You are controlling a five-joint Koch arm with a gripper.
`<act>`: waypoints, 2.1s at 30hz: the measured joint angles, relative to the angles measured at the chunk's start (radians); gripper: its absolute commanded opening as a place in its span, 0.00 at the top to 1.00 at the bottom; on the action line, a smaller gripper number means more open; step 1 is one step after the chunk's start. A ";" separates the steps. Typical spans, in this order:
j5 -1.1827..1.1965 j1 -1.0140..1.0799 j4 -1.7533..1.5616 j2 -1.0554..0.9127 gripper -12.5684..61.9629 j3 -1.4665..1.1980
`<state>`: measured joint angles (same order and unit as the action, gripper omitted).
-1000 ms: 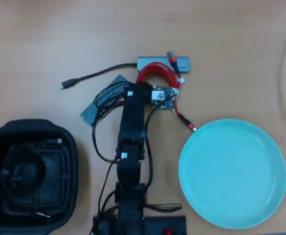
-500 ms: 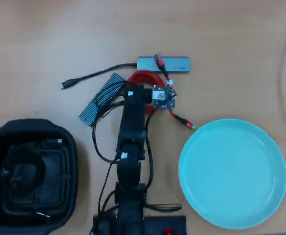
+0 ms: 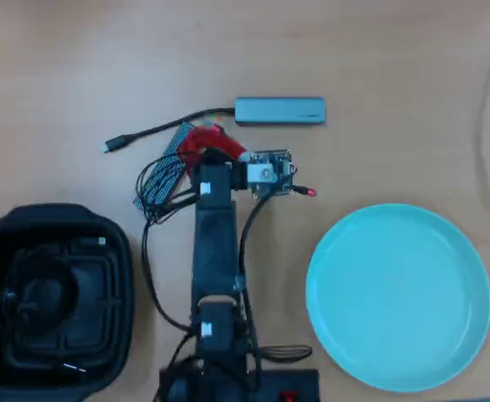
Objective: Put a black charging cable in a black bowl and put a red charging cable in a green bowl
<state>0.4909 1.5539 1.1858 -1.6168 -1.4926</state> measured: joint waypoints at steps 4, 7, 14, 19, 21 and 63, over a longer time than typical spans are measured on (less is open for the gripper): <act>-0.002 -0.003 0.028 -0.057 0.92 0.000; -0.002 -0.002 0.029 -0.091 0.92 0.000; -0.002 0.055 0.029 -0.224 0.92 -0.032; -0.003 0.071 0.029 -0.282 0.92 -0.034; -0.003 0.077 0.029 -0.301 0.92 -0.034; -0.003 1.287 -0.054 -0.344 0.82 -0.316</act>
<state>0.4878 2.8409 1.1321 -1.9604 -1.8086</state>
